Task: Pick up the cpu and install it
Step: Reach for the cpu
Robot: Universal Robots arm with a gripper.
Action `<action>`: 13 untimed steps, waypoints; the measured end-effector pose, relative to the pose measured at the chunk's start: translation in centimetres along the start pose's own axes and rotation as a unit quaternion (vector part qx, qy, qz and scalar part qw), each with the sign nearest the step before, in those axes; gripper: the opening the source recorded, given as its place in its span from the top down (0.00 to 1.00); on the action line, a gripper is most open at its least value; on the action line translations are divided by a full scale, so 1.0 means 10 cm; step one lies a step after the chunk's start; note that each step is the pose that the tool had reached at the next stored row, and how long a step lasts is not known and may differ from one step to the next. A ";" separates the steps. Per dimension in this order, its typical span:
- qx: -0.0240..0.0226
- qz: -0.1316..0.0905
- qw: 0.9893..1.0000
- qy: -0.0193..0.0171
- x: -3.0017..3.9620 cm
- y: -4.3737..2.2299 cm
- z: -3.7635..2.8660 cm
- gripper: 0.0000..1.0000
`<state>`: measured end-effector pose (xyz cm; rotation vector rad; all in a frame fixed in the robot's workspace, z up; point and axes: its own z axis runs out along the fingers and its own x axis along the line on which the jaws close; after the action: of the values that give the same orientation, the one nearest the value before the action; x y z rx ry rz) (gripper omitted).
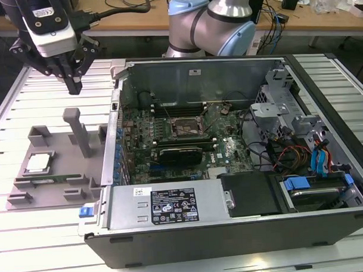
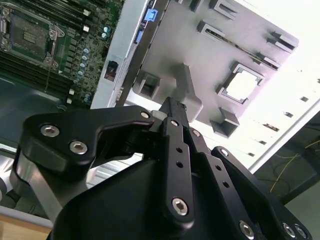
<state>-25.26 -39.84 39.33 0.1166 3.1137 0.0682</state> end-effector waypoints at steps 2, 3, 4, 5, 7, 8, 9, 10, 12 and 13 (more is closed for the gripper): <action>0.000 0.000 1.000 0.000 0.042 -0.003 -0.001 0.89; 0.000 0.000 1.000 0.000 0.061 -0.004 -0.001 0.89; 0.000 0.000 1.000 0.000 0.070 -0.005 -0.001 0.89; 0.000 0.000 1.000 0.000 0.081 -0.006 -0.002 0.89; 0.000 0.000 1.000 0.000 0.111 -0.008 -0.003 0.89; 0.000 0.000 1.000 0.000 0.121 -0.009 -0.003 0.89; 0.000 0.000 1.000 0.000 0.141 -0.011 -0.004 0.89; 0.000 0.000 1.000 0.000 0.161 -0.012 -0.004 0.89; 0.000 0.000 1.000 0.000 0.183 -0.014 -0.005 0.89; 0.000 0.000 1.000 0.000 0.201 -0.015 -0.005 0.89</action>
<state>-27.28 -39.84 39.33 0.1166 3.1137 0.0682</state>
